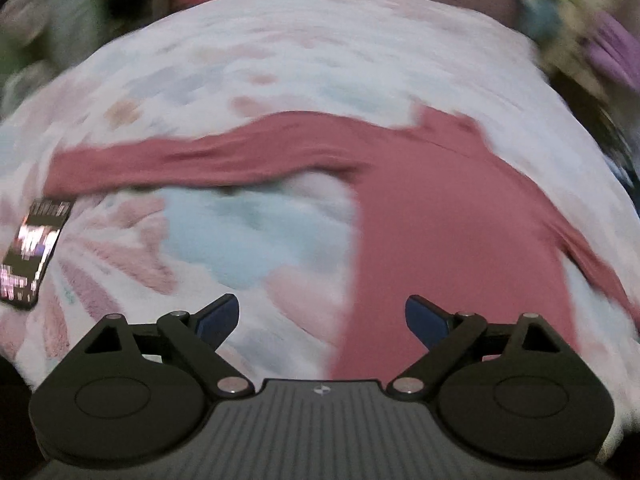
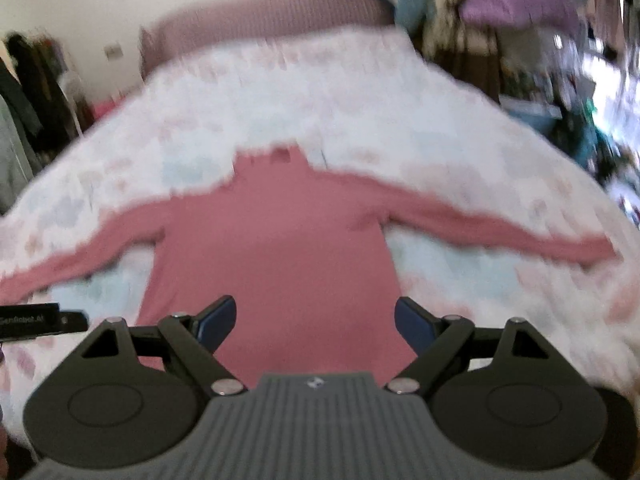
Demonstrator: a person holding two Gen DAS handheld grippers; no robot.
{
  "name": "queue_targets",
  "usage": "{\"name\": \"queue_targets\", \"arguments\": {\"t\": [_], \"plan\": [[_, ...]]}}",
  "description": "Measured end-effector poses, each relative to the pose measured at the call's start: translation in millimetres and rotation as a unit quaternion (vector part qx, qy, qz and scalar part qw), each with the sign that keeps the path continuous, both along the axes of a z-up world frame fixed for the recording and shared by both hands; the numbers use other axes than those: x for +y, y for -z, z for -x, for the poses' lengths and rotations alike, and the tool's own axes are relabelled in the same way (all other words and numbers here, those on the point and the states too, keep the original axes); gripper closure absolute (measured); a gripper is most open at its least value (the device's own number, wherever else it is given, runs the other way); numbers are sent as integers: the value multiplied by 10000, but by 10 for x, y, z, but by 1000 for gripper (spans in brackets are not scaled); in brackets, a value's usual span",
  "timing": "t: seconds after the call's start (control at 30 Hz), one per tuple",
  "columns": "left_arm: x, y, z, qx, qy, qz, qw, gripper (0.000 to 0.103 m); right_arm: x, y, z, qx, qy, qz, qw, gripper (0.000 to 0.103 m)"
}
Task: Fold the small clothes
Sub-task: 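Grasp the sleeve cuff nearest the left tool with the left tool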
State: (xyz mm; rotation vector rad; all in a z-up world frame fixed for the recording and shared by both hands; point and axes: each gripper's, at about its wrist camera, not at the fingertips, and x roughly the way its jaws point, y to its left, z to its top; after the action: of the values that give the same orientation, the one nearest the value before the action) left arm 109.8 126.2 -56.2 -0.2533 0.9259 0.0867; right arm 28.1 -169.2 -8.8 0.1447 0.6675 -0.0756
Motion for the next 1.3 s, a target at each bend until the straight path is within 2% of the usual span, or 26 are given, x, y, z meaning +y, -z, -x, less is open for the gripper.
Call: {"name": "queue_targets", "arguments": {"t": [0.1,0.13,0.17,0.23,0.3,0.33,0.37,0.4,0.47,0.53,0.57,0.63,0.73,0.8,0.83,0.87,0.9,0.97,1.0,1.03,1.07,1.1,1.2,1.23,1.27,1.3], "plan": [[577,272,-229,-246,-758,754,9940,0,-56,249,-130,-899,-385,-74,9952,20],[802,368,-298,-314,-1096,1117,9872,0,-76,343,-159,-1129,-591,-122,9918,20],[877,401,-333,-329,-1244,1250,9838,0,-92,431,-188,-1311,-707,-130,9888,20],[1222,534,-435,-502,-1769,1709,9680,0,-89,587,-284,-1353,-677,59,9885,20],[1489,642,-435,-801,-2180,2421,9421,0,-89,722,-361,-1292,-704,173,9890,20],[1611,707,-421,-941,-2409,2787,9249,0,-102,776,-391,-1270,-705,160,9893,20],[1794,807,-399,-1137,-2762,3255,8971,0,-121,825,-416,-1243,-721,113,9896,20],[1874,851,-393,-1248,-2909,3427,8845,0,-120,889,-441,-1213,-764,53,9897,20],[2019,916,-412,-1450,-3101,3607,8676,0,-137,976,-496,-1165,-861,-96,9894,20],[2099,974,-445,-1430,-3338,3591,8597,1,-127,1034,-550,-1143,-936,-172,9889,20],[2156,1028,-450,-1423,-3541,3670,8483,4,-111,1040,-552,-1151,-970,-183,9884,20],[2198,1127,-422,-1501,-3744,3832,8309,19,-76,1076,-586,-1153,-1042,-195,9877,20],[2246,1298,-423,-1680,-4011,3975,8080,29,-25,1072,-548,-1178,-1158,-237,9860,20],[2284,1399,-423,-1854,-4133,4117,7908,32,6,1103,-584,-1116,-1224,-211,9860,20],[2305,1441,-411,-1959,-4203,4205,7799,36,19,1122,-608,-1073,-1240,-194,9863,20],[2310,1502,-376,-2144,-4315,4348,7608,38,31,1137,-613,-1032,-1250,-190,9866,20],[2314,1524,-343,-2214,-4390,4421,7502,43,36,1155,-632,-985,-1245,-193,9871,20],[2348,1605,-325,-2213,-4610,4522,7308,64,36,1179,-661,-901,-1217,-232,9882,20],[2357,1644,-312,-2139,-4752,4559,7215,82,29,1189,-667,-866,-1198,-270,9886,20],[2359,1689,-314,-2130,-4843,4593,7135,88,21,1198,-677,-832,-1178,-309,9891,20],[2367,1735,-322,-2241,-4918,4650,7012,88,14,1205,-684,-790,-1160,-359,9894,20],[2364,1748,-281,-2467,-5017,4672,6849,88,6,1213,-694,-746,-1145,-413,9898,20],[2351,1748,-176,-2835,-5176,4703,6561,88,-14,1226,-699,-668,-1126,-548,9899,20],[2354,1739,-187,-2854,-5156,4705,6567,88,-18,1227,-697,-660,-1136,-557,9898,20],[2350,1694,-206,-2842,-5083,4658,6662,89,-14,1225,-694,-660,-1146,-542,9897,20],[2353,1676,-278,-2869,-4976,4644,6741,99,-13,1220,-691,-669,-1151,-524,9897,20]]}}
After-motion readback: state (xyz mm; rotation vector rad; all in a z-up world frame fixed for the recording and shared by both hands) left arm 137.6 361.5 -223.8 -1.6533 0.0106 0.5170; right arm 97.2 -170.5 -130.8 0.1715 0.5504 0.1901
